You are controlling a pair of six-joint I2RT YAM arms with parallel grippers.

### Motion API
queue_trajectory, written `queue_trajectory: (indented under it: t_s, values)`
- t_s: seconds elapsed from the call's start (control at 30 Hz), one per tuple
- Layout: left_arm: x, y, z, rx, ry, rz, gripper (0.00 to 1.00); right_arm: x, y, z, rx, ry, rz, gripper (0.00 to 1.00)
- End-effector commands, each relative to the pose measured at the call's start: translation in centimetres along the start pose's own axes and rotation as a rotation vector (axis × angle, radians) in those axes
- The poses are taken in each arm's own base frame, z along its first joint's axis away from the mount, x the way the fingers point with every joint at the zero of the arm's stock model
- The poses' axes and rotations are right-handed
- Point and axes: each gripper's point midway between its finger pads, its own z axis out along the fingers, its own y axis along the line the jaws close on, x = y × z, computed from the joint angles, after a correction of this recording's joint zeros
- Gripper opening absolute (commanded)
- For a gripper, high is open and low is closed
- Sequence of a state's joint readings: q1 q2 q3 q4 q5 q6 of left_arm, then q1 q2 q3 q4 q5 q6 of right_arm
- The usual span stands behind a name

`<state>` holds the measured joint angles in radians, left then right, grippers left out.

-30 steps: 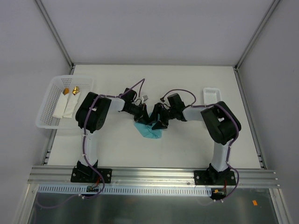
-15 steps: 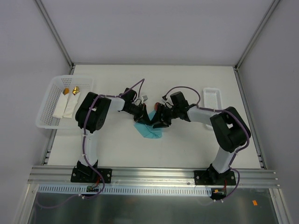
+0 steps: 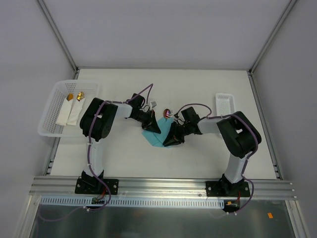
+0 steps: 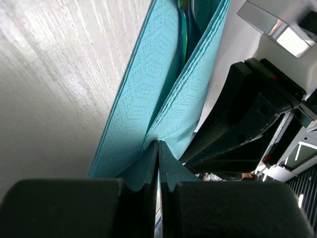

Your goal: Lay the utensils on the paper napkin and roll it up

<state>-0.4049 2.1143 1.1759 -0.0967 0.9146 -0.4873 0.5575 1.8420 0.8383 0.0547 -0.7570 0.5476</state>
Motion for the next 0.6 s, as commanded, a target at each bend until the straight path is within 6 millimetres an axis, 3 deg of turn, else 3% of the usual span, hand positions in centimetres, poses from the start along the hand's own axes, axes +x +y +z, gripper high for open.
queue_trajectory:
  t_s: [0.0, 0.17, 0.27, 0.43, 0.57]
  values:
    - [-0.4, 3.4, -0.3, -0.137, -0.038, -0.03, 0.0, 0.6, -3.2, 0.7, 0.082, 0.024, 0.068, 0.2]
    - [-0.4, 3.6, -0.5, -0.14, -0.039, -0.034, 0.0, 0.5, -3.1, 0.2, 0.092, 0.022, 0.064, 0.19]
    - [-0.3, 3.6, -0.5, -0.139, -0.036, -0.037, 0.0, 0.4, -1.8, -0.4, 0.055, 0.011, 0.031, 0.21]
    - [-0.2, 3.6, -0.6, -0.138, -0.036, -0.031, 0.0, -1.0, 2.8, -2.9, -0.032, -0.078, -0.071, 0.27]
    - [-0.1, 3.6, -0.6, -0.14, -0.038, -0.029, 0.0, -2.6, 5.1, -4.4, -0.073, -0.137, -0.092, 0.28]
